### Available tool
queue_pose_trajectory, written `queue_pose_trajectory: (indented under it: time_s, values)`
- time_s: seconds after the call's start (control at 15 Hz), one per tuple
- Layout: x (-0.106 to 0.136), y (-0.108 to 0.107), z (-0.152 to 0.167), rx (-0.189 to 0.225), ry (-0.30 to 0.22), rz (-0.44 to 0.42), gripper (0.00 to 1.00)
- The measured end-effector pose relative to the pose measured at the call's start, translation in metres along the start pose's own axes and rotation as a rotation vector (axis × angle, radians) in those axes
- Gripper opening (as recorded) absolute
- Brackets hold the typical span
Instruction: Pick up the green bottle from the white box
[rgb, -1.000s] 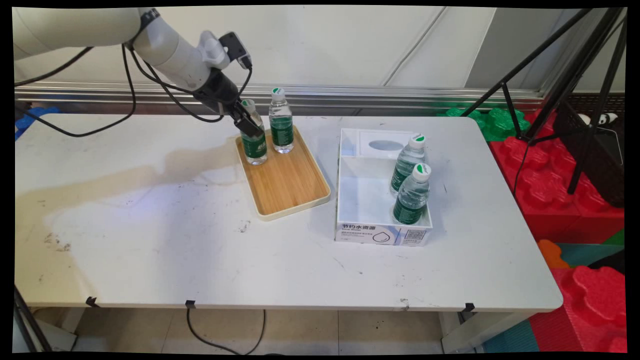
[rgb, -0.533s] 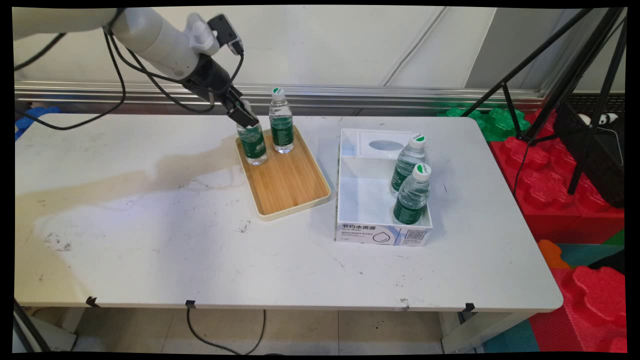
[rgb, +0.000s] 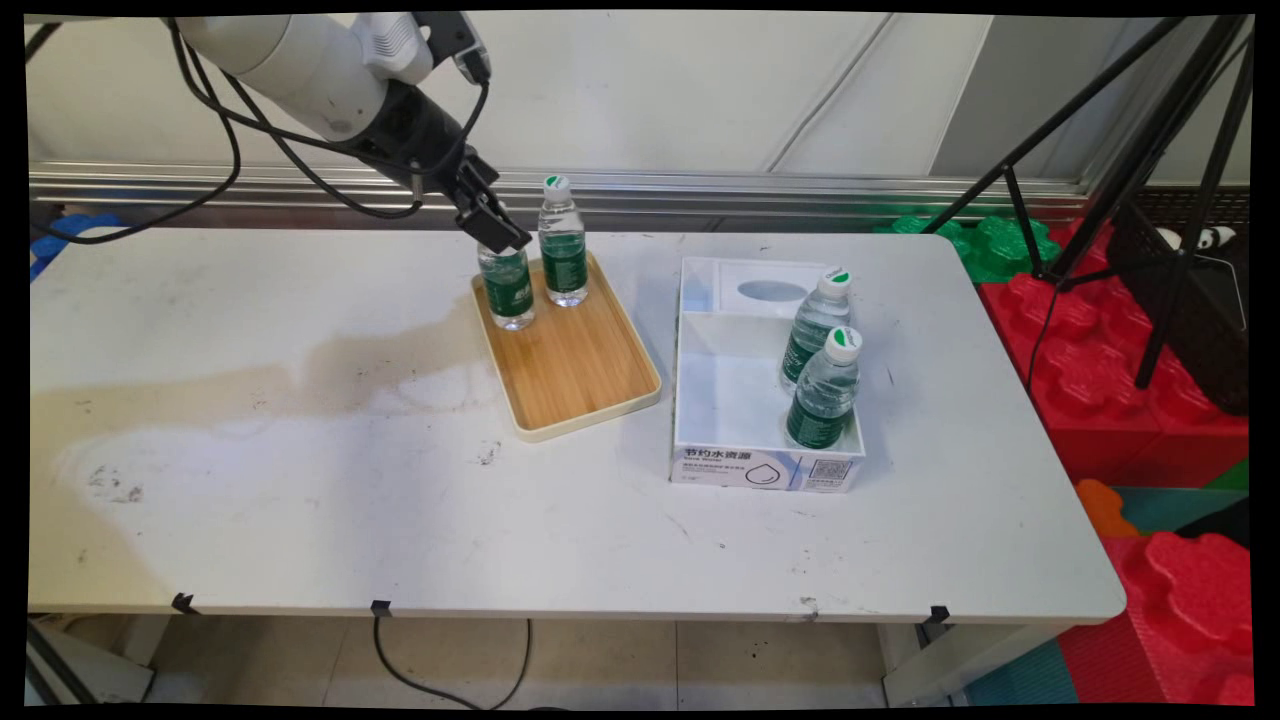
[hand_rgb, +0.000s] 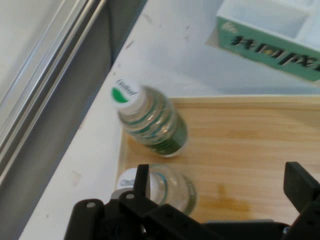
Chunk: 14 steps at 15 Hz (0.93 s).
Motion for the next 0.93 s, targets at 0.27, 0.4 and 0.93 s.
queue_pose_trajectory:
  time_s: [0.27, 0.4, 0.93]
  values:
    - [0.018, 0.035, -0.016, -0.045, 0.016, 0.027, 1.0]
    - [0.025, 0.05, -0.019, -0.064, 0.022, 0.035, 1.0]
    - [0.068, 0.123, -0.013, -0.166, 0.049, 0.074, 1.0]
